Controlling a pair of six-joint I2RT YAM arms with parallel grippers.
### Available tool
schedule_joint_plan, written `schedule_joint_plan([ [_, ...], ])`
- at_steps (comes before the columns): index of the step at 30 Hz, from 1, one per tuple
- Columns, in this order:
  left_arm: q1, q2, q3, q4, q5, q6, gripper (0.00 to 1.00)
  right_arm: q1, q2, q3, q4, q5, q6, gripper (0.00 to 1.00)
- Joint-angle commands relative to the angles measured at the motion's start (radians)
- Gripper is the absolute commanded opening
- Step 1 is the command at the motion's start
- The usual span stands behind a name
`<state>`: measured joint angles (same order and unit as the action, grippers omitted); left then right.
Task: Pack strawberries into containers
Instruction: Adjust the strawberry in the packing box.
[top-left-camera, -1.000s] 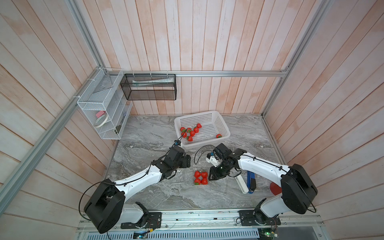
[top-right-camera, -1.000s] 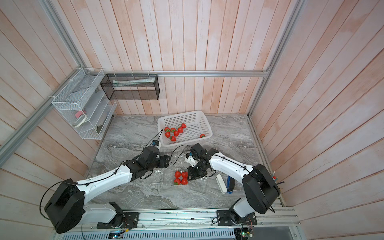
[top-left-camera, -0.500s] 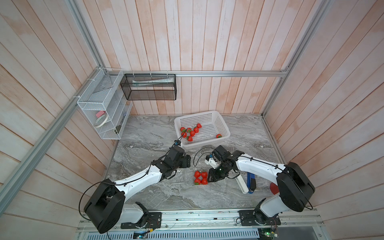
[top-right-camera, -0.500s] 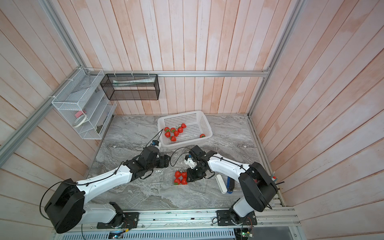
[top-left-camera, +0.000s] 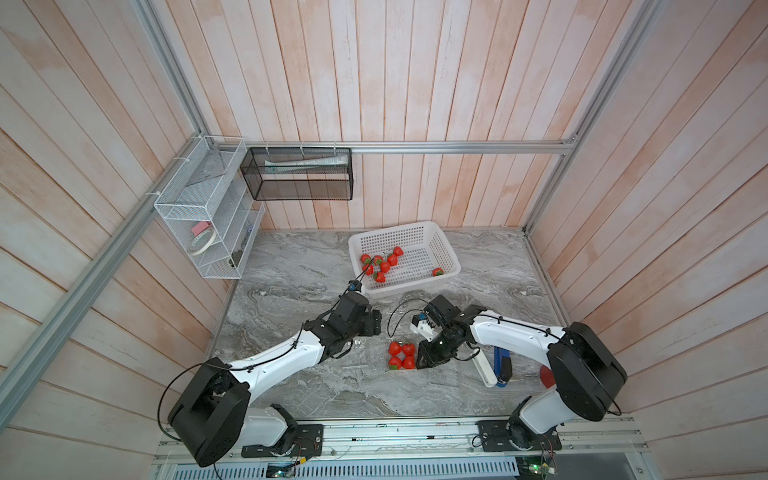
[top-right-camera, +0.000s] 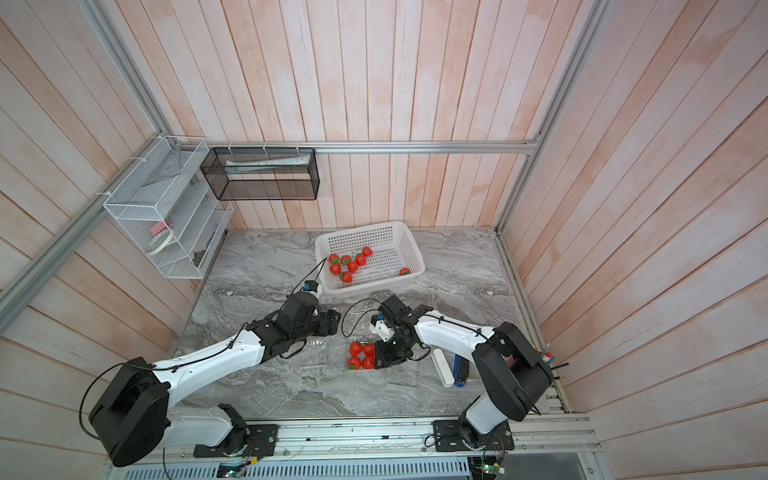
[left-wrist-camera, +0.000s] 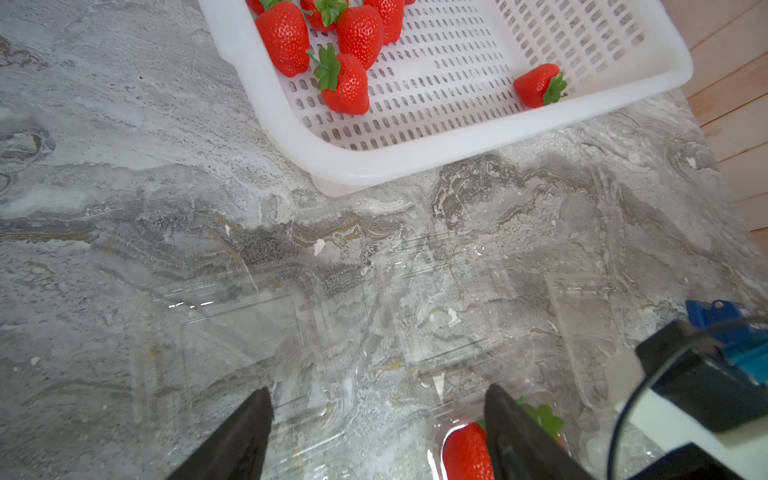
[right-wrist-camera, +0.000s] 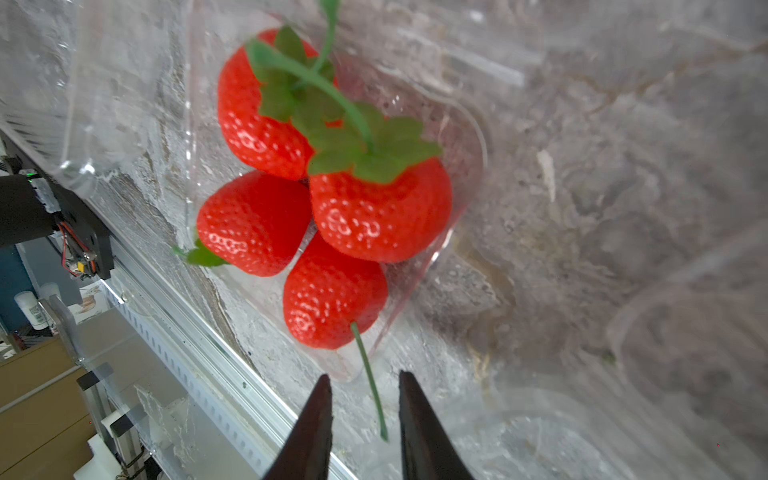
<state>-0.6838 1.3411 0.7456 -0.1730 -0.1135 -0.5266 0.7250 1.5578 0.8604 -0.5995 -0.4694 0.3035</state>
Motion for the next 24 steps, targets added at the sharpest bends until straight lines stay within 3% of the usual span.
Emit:
schedule_joint_plan([
  [1,-0.004,0.009,0.031,-0.01,-0.019,0.005,0.82,0.005,-0.001,-0.008,-0.004,-0.008,-0.002,0.27],
  [13,-0.005,0.004,0.028,-0.014,-0.019,0.005,0.82,0.004,-0.002,0.023,-0.018,0.003,-0.006,0.09],
  [24,-0.004,0.015,0.028,-0.005,-0.016,0.002,0.82,0.005,-0.004,0.11,-0.103,0.012,-0.03,0.06],
])
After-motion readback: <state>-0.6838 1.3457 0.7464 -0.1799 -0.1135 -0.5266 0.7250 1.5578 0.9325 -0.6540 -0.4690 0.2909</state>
